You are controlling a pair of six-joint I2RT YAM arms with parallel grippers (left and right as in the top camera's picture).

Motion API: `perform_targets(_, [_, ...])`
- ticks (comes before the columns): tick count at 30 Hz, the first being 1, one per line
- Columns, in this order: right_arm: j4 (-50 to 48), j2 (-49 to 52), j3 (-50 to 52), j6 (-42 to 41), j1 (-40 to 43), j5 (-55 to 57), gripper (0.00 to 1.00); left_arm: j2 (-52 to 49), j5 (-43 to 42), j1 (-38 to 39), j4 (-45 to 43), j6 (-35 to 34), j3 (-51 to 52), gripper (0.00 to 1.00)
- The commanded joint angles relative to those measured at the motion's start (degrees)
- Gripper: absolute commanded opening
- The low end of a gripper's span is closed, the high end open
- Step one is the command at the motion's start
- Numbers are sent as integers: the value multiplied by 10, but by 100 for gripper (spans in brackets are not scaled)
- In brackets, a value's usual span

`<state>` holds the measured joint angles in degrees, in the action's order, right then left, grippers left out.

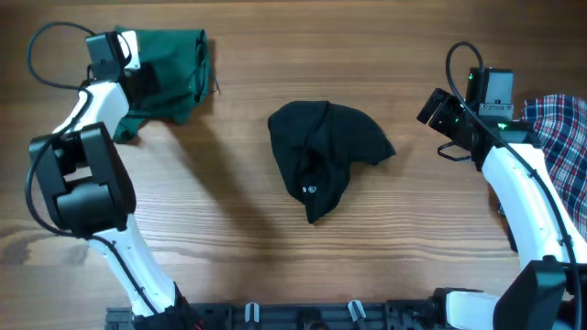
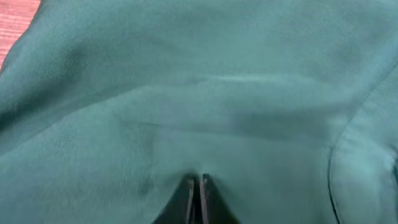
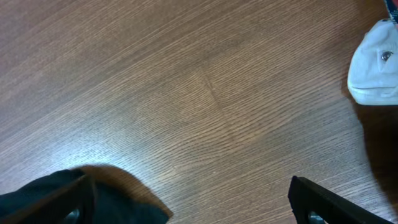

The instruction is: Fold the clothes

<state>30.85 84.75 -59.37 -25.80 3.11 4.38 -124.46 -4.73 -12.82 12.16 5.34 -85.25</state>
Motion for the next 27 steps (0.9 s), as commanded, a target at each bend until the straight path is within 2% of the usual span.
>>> perform_targets(1, [-1,2,0,2,0,12,100,-14,3,-2,-11,2,-7,4])
perform_targets(10, [-1,2,0,2,0,8,100,-64,36,-3,-50,-2,-7,4])
perform_targets(20, [1,2,0,2,0,-13,100,-105,42,-46,-140,0,-7,4])
perform_targets(23, [1,2,0,2,0,-14,100,-119,42,-48,-164,20,-7,4])
perform_targets(27, [1,2,0,2,0,-14,100,-141,42,-47,-226,19,-7,4])
